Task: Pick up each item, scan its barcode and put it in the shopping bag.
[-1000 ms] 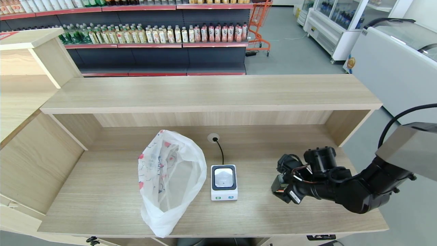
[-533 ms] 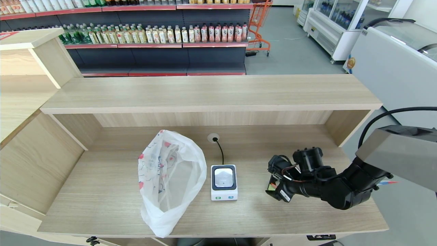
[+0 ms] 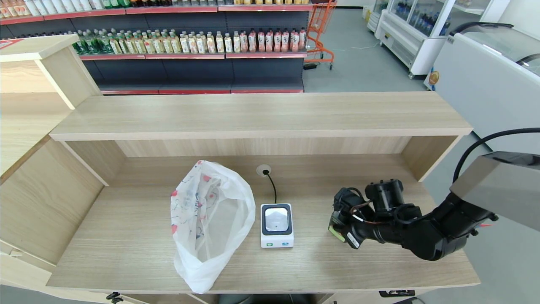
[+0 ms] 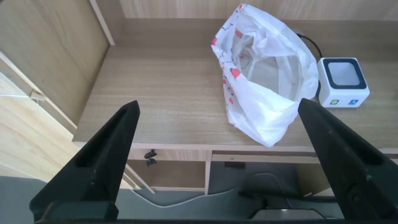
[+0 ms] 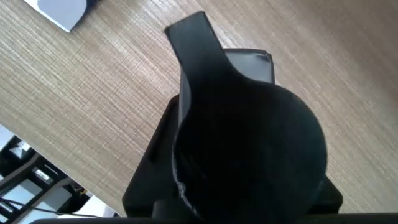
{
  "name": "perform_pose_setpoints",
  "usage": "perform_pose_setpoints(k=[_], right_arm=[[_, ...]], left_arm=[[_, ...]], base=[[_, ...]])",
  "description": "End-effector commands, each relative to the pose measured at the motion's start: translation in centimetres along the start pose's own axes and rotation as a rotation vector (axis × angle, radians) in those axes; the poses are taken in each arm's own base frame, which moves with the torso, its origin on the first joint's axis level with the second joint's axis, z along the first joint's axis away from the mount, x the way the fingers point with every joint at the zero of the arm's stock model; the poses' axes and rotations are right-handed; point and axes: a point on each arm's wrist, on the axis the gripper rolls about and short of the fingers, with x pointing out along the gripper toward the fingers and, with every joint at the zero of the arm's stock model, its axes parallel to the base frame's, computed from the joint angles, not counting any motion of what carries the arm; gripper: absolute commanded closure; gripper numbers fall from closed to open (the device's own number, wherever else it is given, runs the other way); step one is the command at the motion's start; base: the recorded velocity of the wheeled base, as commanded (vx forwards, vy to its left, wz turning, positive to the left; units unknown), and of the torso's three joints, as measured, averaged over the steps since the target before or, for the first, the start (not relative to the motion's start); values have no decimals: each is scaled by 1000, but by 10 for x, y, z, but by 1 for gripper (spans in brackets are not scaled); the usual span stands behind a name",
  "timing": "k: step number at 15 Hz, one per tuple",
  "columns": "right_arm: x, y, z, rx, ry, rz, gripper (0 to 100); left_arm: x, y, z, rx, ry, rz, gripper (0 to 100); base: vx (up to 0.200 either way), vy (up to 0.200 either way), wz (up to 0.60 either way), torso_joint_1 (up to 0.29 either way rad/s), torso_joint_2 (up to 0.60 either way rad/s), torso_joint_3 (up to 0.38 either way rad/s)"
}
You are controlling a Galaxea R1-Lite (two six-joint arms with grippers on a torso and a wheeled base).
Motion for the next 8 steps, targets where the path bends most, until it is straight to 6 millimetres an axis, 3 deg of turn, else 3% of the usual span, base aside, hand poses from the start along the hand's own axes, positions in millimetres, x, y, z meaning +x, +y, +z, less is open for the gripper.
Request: perform_pose_setpoints(k=[1, 3, 4, 5, 8], right_arm=[[-60, -14, 16, 51, -84, -75, 100], [-122, -15, 8, 64, -129, -145, 100], [-131, -13, 6, 64, -134, -153, 100], [-170, 3, -9, 22, -159, -177, 100], [-201, 3, 1, -243, -226, -256, 100]], left_arm=[[0, 0, 0, 0, 0, 0, 0], [0, 0, 0, 0, 0, 0, 0], [0, 0, 0, 0, 0, 0, 0], [0, 0, 0, 0, 0, 0, 0], [0, 0, 0, 0, 0, 0, 0]], base=[[0, 0, 0, 0, 0, 0], [0, 0, 0, 0, 0, 0], [0, 0, 0, 0, 0, 0], [0, 0, 0, 0, 0, 0], [0, 0, 0, 0, 0, 0]])
